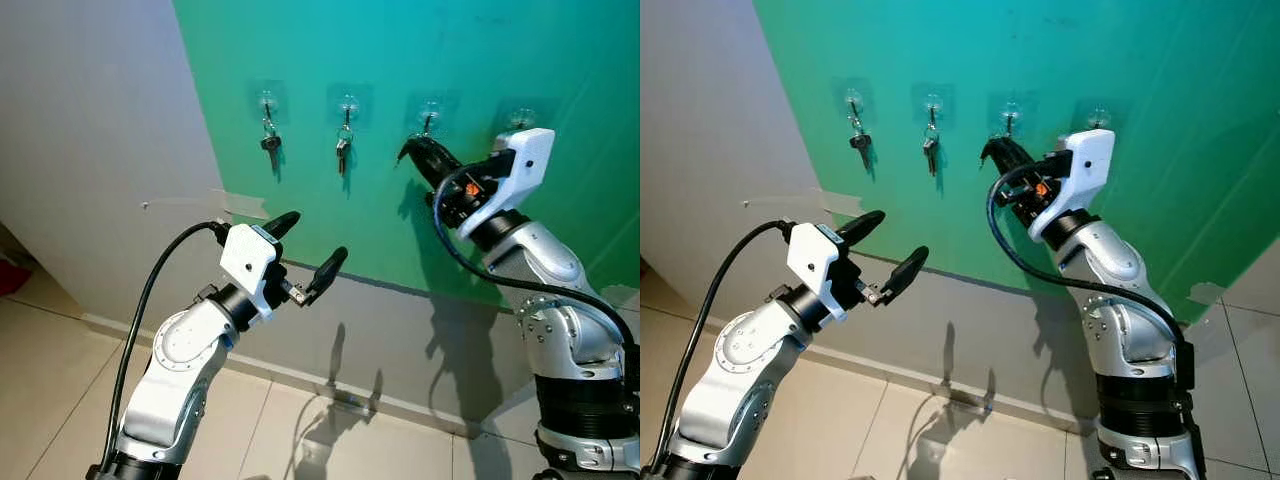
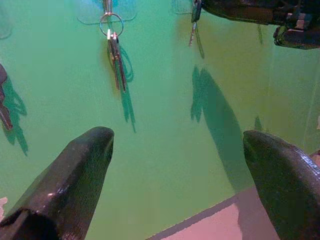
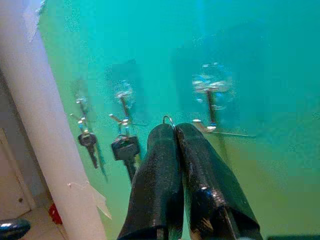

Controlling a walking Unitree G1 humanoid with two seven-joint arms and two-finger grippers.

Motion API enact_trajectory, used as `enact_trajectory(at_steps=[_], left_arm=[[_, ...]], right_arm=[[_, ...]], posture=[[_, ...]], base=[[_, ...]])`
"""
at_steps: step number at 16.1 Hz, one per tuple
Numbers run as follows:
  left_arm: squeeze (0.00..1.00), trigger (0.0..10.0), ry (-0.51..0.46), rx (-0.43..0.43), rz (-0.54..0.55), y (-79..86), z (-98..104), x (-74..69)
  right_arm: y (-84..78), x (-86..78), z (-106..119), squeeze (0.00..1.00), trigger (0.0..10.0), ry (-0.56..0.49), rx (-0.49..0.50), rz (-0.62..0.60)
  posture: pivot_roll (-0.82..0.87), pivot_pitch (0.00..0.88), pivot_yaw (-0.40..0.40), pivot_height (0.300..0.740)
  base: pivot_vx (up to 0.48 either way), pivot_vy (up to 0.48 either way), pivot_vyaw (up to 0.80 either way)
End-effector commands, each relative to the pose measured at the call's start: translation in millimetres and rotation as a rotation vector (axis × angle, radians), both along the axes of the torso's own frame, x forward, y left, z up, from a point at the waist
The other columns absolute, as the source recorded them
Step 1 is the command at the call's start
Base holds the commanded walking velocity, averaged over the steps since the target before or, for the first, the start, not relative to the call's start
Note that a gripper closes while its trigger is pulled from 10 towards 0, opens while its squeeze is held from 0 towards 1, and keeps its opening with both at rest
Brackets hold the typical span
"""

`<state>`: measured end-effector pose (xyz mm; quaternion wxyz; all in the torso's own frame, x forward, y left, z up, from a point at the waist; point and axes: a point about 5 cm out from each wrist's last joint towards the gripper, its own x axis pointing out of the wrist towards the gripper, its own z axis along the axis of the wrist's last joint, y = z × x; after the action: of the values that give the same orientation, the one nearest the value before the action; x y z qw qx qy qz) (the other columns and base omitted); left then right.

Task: Hang keys on a hook

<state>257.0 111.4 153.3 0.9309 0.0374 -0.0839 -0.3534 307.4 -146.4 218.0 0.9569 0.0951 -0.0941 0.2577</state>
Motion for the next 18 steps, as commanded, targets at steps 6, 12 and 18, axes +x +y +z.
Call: enact_trajectory(at_steps=[6, 12, 18], left_arm=[[0.00, 10.0, -0.011, -0.001, -0.015, -3.1, 4.4, -0.2], [0.00, 10.0, -0.008, -0.005, -0.009, -1.4, 4.1, -0.4], [0.00, 10.0, -0.019, -0.009, -0.013, -2.6, 7.2, 0.8]], right_arm=[[-2.4, 0.4, 5.9, 0.00, 10.0, 0.029, 0.064, -0.017], [-3.3, 4.7, -6.9, 0.00, 10.0, 0.130, 0.031, -0.034], [-3.0, -1.8, 3.8, 0.00, 10.0, 0.073, 0.093, 0.011]], posture=[[-0.03, 0.000, 0.042, 0.740], [-0.02, 0.000, 0.039, 0.740], [-0.02, 0.000, 0.042, 0.740]], base=[[0.000, 0.000, 0.00], [0.000, 0.000, 0.00], [0.000, 0.000, 0.00]])
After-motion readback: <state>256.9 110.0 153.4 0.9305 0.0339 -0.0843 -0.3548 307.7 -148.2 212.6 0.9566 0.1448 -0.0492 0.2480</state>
